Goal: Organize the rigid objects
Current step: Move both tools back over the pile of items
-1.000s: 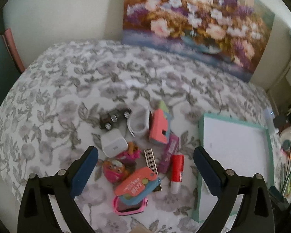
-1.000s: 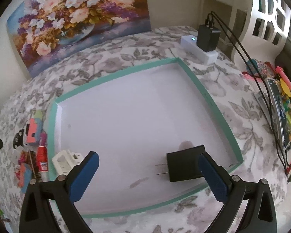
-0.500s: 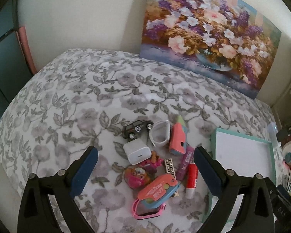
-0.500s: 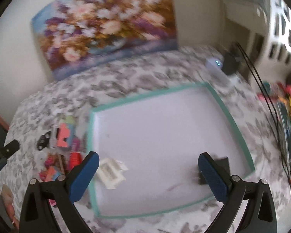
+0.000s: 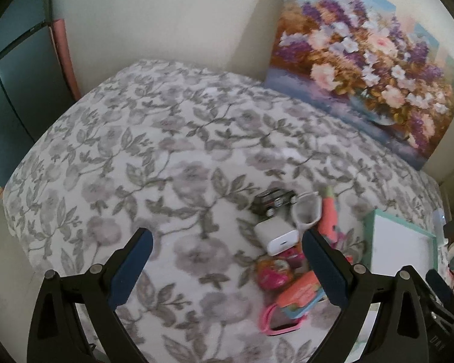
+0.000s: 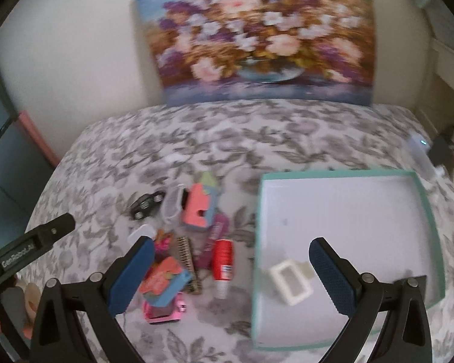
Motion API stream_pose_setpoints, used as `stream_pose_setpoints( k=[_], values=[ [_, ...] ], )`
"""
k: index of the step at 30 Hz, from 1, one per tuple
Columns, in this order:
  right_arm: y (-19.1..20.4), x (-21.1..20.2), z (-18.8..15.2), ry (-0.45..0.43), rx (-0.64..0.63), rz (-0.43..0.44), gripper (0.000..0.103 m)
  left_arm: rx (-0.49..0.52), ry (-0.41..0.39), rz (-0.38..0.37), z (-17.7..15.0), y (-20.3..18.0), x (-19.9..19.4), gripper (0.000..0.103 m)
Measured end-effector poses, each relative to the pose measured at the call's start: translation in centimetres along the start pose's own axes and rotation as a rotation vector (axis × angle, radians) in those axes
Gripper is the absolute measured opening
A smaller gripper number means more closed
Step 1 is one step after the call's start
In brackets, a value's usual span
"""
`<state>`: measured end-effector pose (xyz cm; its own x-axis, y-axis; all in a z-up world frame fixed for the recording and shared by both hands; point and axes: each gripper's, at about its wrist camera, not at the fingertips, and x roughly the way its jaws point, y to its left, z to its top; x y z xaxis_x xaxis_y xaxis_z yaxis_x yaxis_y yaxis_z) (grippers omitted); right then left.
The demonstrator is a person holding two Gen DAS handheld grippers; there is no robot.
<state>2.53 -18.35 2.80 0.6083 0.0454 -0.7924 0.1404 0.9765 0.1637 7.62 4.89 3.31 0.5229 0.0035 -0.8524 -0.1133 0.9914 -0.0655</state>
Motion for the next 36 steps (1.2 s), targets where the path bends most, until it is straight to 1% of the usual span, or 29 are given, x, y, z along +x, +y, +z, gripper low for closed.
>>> stream_pose_setpoints(
  k=[2, 7, 12, 18, 21, 25, 28, 32, 36],
  values=[
    [1.0, 0.9, -0.2, 0.025, -0.019, 0.015, 0.103, -0.001, 0.032, 0.016, -0.1, 0.5, 0.7, 0.099],
    [2.5, 3.4, -1.2, 0.093, -0.059, 0.025, 0.103, -0.01, 0.161, 0.033, -1.0, 1.5, 3.3, 0.099],
    [3.6, 5.2, -2.2, 0.151, -0.106, 0.022, 0.103, -0.03, 0.236, 0.024, -1.8, 1.7, 5.3, 0.099],
    [4.7, 7.4, -3.7, 0.213, -0.154, 0.031, 0.103, -0.071, 0.35, 0.021, -3.0, 2.0, 8.5, 0.099],
    [5.1, 8.3, -4.6, 0.247, -0.185, 0.02, 0.103, -0.085, 0.368, 0.035, -3.3, 2.2, 9.0, 0.099],
    [5.7, 8.9, -5.4, 0.263, -0.221, 0.013, 0.103, -0.095, 0.373, 0.056, -3.3, 2.4, 9.4, 0.099],
    [6.3, 8.9, -5.5, 0.256, -0.248, 0.022, 0.103, -0.117, 0.393, 0.061, -3.7, 2.8, 10.0, 0.099],
    [7.1, 8.6, -5.6, 0.244, -0.293, 0.014, 0.103, -0.154, 0.432, 0.06, -4.4, 3.3, 10.9, 0.099],
    [7.9, 8.5, -5.5, 0.23, -0.325, 0.012, 0.103, -0.178, 0.419, 0.066, -4.4, 4.1, 10.6, 0.099]
  ],
)
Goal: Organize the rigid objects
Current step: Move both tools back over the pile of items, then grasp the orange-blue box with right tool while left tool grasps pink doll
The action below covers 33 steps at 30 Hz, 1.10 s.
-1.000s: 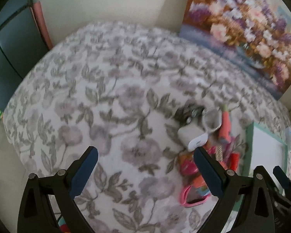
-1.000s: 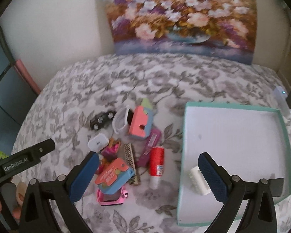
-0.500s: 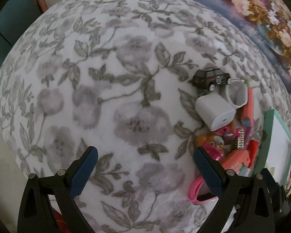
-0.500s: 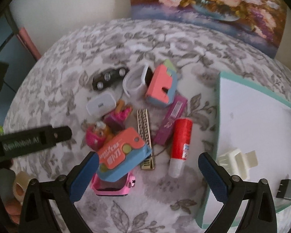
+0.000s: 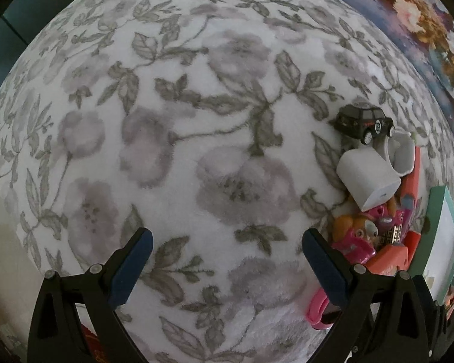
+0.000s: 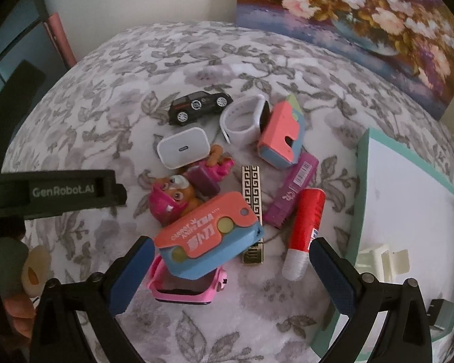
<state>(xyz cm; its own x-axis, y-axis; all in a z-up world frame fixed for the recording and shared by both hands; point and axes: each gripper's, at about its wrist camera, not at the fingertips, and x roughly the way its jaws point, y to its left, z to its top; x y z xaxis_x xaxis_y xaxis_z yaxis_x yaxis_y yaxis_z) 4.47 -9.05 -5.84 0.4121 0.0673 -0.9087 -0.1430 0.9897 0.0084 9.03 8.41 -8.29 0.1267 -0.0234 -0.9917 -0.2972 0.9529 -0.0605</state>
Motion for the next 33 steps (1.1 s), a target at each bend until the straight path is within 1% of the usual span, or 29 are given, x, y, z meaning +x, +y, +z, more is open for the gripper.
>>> stream_pose_setpoints(
  k=[7, 11, 15, 22, 23, 24, 33],
  values=[
    [0.9, 0.9, -0.1, 0.021, -0.042, -0.005, 0.103, -0.044, 0.001, -0.004, 0.4, 2.4, -0.1, 0.099],
    [1.2, 1.4, -0.1, 0.028, -0.054, -0.02, 0.103, -0.044, -0.001, -0.007, 0.4, 2.7, -0.3, 0.099],
    [0.9, 1.6, 0.0, 0.026, -0.035, -0.011, 0.093, -0.047, 0.002, -0.015, 0.3, 2.6, -0.4, 0.099],
    [1.2, 1.5, 0.1, 0.015, -0.041, 0.005, 0.086, -0.055, 0.001, -0.026, 0.3, 2.1, -0.3, 0.099],
    [1.2, 1.6, 0.1, 0.014, -0.04, 0.008, 0.084, -0.054, 0.0, -0.027, 0.2, 2.0, -0.3, 0.099],
    [1.1, 1.6, 0.1, 0.014, -0.04, 0.011, 0.08, -0.053, -0.001, -0.027, 0.2, 1.9, -0.4, 0.099],
    [0.1, 1.2, 0.1, -0.004, 0.002, 0.032, 0.079, -0.056, -0.003, -0.053, 0.1, 1.2, -1.1, 0.099]
  ],
)
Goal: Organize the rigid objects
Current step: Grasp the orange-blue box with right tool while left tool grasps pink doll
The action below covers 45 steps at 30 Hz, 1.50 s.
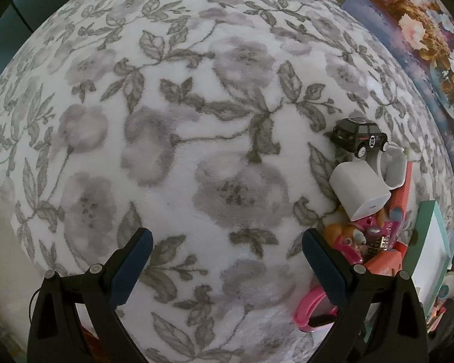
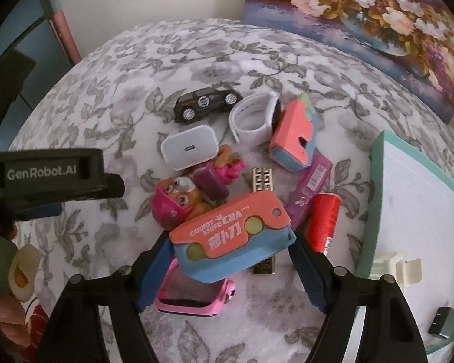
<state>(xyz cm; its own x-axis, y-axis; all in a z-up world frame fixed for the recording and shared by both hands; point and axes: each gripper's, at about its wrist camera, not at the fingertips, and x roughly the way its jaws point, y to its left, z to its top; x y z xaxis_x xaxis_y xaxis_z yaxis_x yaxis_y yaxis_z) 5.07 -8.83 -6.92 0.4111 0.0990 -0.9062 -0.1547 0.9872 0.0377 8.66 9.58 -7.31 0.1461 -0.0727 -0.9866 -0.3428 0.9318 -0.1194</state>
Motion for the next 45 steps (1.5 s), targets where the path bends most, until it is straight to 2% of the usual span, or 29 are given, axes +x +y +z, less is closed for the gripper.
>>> stream_pose_setpoints(
  k=[7, 16, 21, 23, 27, 28, 29, 31, 33, 34, 35, 37, 45],
  values=[
    [-2.2, -1.6, 0.5, -0.034, 0.075, -0.007, 0.079, 0.012, -0.02, -0.043, -0.1, -1.3, -1.0, 0.099],
    [-5.6, -3.3, 1.0, -0.064, 0.185, -0.01, 0.079, 0.099, -0.046, -0.109, -0.6, -4.8, -1.9, 0.098],
    [-8.3, -4.2, 0.8, -0.068, 0.278, -0.016, 0.079, 0.16, -0.053, -0.121, -1.3, -7.2, -1.8, 0.097],
    [-9.2, -4.3, 0.6, -0.069, 0.307, -0.01, 0.079, 0.188, -0.05, -0.116, -1.2, -7.6, -1.2, 0.092],
    [-11.2, -4.6, 0.2, -0.067, 0.378, -0.001, 0.079, 0.238, -0.042, -0.1, -1.5, -8.6, -0.2, 0.091],
    [-11.5, -4.7, 0.1, -0.068, 0.389, 0.001, 0.079, 0.245, -0.042, -0.098, -1.5, -8.8, -0.1, 0.088],
    [-11.8, -4.8, 0.0, -0.071, 0.401, 0.004, 0.079, 0.259, -0.045, -0.094, -1.5, -9.2, 0.0, 0.079],
    [-12.4, -5.0, -0.1, -0.074, 0.418, 0.009, 0.079, 0.284, -0.046, -0.082, -1.7, -9.9, 0.3, 0.072],
    [-12.8, -5.1, -0.2, -0.075, 0.43, 0.012, 0.079, 0.305, -0.044, -0.074, -1.8, -10.5, 0.7, 0.071],
    [-13.0, -5.2, -0.3, -0.074, 0.436, 0.015, 0.079, 0.31, -0.044, -0.073, -1.8, -10.7, 0.8, 0.066],
    [-13.1, -5.2, -0.4, -0.073, 0.441, 0.015, 0.079, 0.317, -0.043, -0.073, -1.9, -10.9, 1.0, 0.056],
    [-13.3, -5.1, -0.4, -0.071, 0.447, 0.016, 0.079, 0.33, -0.036, -0.086, -2.0, -11.3, 1.4, 0.048],
    [-13.5, -5.2, -0.5, -0.071, 0.458, 0.027, 0.079, 0.332, -0.066, -0.102, -1.9, -11.9, 0.7, 0.047]
  ],
)
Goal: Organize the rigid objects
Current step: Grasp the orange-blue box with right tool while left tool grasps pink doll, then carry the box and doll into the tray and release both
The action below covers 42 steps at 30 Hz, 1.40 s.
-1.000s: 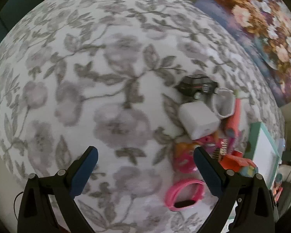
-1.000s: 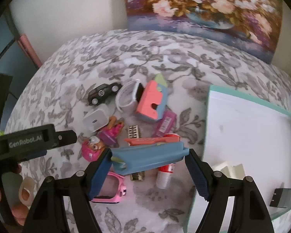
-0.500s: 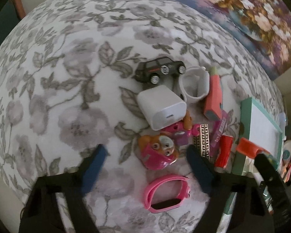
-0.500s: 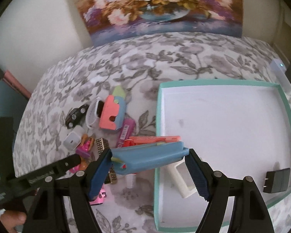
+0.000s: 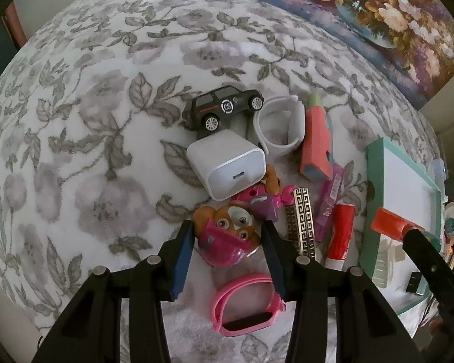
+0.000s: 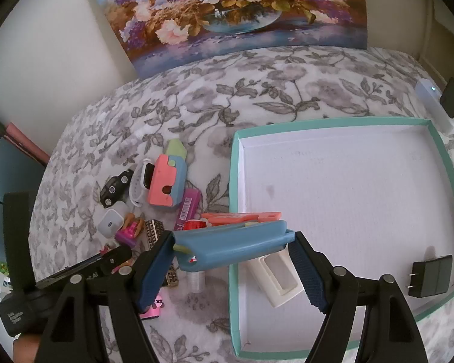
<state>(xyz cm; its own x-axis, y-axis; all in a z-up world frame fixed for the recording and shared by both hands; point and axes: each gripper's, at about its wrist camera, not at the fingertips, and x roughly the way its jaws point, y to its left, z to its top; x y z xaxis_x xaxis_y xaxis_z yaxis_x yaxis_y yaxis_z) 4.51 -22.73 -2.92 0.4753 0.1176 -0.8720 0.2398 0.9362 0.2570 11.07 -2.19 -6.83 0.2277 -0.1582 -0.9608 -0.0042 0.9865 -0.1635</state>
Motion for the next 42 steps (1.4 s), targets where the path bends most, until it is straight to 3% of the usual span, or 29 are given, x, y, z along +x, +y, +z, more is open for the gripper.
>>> stream_pose_setpoints(
  k=[7, 9, 24, 31, 42],
  values=[
    [-0.2, -0.2, 0.0, -0.002, 0.011, 0.004, 0.079, 0.002, -0.062, -0.02, 0.1, 0.7, -2.6, 0.045],
    [-0.3, -0.4, 0.1, -0.006, 0.014, 0.007, 0.079, 0.008, -0.088, -0.021, 0.0, 0.8, -3.5, 0.039],
    [-1.4, -1.1, 0.2, -0.021, 0.045, 0.019, 0.079, 0.029, -0.182, -0.027, -0.3, -0.3, -6.8, 0.039],
    [-3.0, -2.1, 0.5, -0.043, 0.075, 0.02, 0.079, 0.08, -0.241, -0.048, -0.8, -3.2, -8.5, 0.039],
    [-8.8, -3.9, 0.5, -0.088, 0.19, -0.024, 0.079, 0.233, -0.282, -0.086, -2.4, -10.4, -9.3, 0.039]
  ],
)
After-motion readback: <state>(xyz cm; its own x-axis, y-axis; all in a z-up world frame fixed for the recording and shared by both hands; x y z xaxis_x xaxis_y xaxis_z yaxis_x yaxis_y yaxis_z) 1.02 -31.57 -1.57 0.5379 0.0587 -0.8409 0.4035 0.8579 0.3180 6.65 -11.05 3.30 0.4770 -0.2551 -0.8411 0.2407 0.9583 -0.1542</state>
